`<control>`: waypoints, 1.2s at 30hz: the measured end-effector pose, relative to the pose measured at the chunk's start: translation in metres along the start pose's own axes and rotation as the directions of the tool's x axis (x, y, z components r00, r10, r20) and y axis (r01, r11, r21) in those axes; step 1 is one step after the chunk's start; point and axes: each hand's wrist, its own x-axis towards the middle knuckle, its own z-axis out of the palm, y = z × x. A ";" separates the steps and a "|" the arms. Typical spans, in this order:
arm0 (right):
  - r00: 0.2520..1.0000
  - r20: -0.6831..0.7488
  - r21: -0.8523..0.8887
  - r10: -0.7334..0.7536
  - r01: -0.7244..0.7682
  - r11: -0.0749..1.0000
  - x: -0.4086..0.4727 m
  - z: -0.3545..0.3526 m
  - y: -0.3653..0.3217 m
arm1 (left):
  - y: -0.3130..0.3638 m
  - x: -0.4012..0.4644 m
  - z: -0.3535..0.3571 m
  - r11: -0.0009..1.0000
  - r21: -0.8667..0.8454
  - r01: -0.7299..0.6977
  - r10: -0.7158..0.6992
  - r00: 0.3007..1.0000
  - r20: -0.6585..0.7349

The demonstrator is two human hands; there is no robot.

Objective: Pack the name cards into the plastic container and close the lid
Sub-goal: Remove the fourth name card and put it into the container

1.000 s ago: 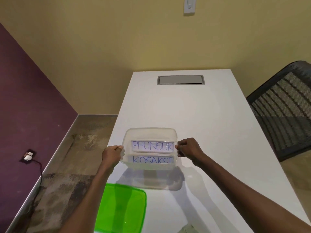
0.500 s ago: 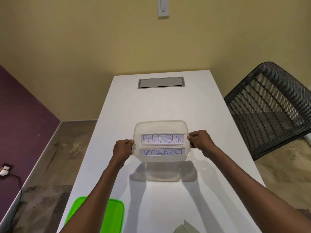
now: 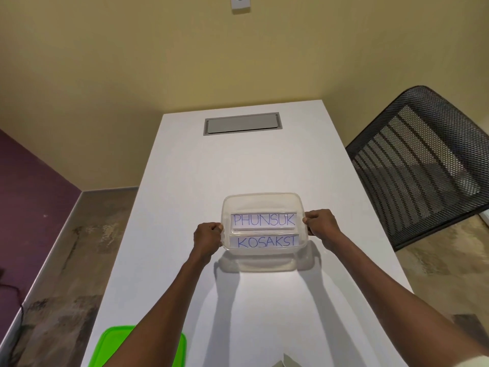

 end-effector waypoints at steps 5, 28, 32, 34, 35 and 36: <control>1.000 -0.010 -0.027 0.023 -0.023 0.999 0.010 0.007 0.005 | -0.009 0.016 0.010 1.000 0.007 0.016 -0.016 1.000 0.000; 1.000 0.018 -0.190 -0.004 0.008 0.982 0.032 0.013 0.022 | -0.024 0.035 0.021 0.989 0.150 0.006 -0.008 1.000 0.016; 0.999 0.033 -0.220 -0.013 0.020 0.975 0.028 0.012 0.018 | -0.020 0.032 0.018 0.988 0.154 -0.009 0.004 0.999 0.034; 1.000 0.029 -0.216 -0.008 0.014 0.976 0.030 0.011 0.020 | -0.019 0.030 0.017 0.990 0.142 -0.006 -0.001 0.999 0.048; 1.000 0.022 -0.213 -0.002 0.007 0.977 0.031 0.011 0.021 | -0.019 0.028 0.016 0.992 0.123 -0.002 -0.004 0.999 0.048; 1.000 0.012 -0.211 0.003 0.000 0.978 0.032 0.010 0.022 | -0.017 0.025 0.016 0.996 0.092 0.005 -0.008 0.999 0.040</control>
